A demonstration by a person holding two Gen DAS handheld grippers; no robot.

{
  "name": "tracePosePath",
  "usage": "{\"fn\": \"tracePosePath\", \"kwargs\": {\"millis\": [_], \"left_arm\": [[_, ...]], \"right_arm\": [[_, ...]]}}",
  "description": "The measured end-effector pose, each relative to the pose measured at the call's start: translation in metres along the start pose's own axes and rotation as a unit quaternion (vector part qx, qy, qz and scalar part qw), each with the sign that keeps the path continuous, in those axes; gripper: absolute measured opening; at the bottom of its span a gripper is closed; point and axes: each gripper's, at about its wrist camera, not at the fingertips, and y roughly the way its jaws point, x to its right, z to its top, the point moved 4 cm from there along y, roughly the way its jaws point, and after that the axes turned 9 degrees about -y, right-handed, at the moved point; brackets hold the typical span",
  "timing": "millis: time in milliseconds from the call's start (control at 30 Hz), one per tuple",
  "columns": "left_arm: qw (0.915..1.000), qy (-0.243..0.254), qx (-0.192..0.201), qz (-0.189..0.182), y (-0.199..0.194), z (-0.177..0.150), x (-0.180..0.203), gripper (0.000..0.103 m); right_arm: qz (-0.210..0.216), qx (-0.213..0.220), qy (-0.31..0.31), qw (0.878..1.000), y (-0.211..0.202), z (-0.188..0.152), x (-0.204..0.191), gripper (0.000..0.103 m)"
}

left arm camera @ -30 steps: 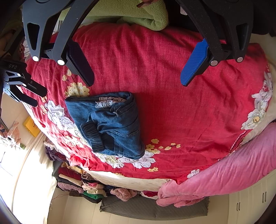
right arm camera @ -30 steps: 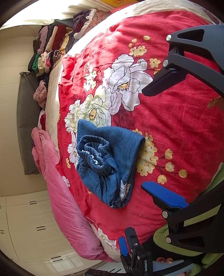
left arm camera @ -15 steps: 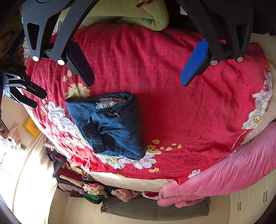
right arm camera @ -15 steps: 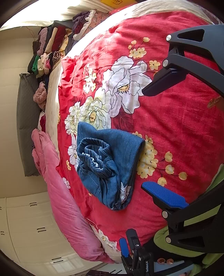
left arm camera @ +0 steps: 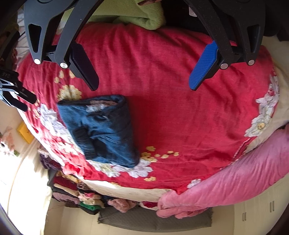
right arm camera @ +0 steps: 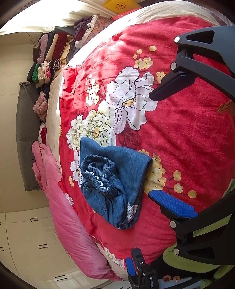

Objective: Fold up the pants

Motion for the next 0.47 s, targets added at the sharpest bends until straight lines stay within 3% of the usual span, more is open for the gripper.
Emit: {"fn": "tracePosePath", "kwargs": {"millis": [200,367,467], "left_arm": [[0.999,-0.044,0.009,0.007,0.004,0.03,-0.041,0.094],[0.9939,-0.085,0.0,0.071,0.039,0.082,-0.111,0.094],[0.9868,-0.099,-0.008,0.128,0.071,0.115,-0.16,0.094]], "right_arm": [[-0.035,-0.005,0.031,0.999,0.009,0.008,0.042,0.098],[-0.098,-0.004,0.062,0.993,0.029,0.02,0.117,0.098],[-0.138,-0.016,0.086,0.986,0.05,0.024,0.18,0.098]]}}
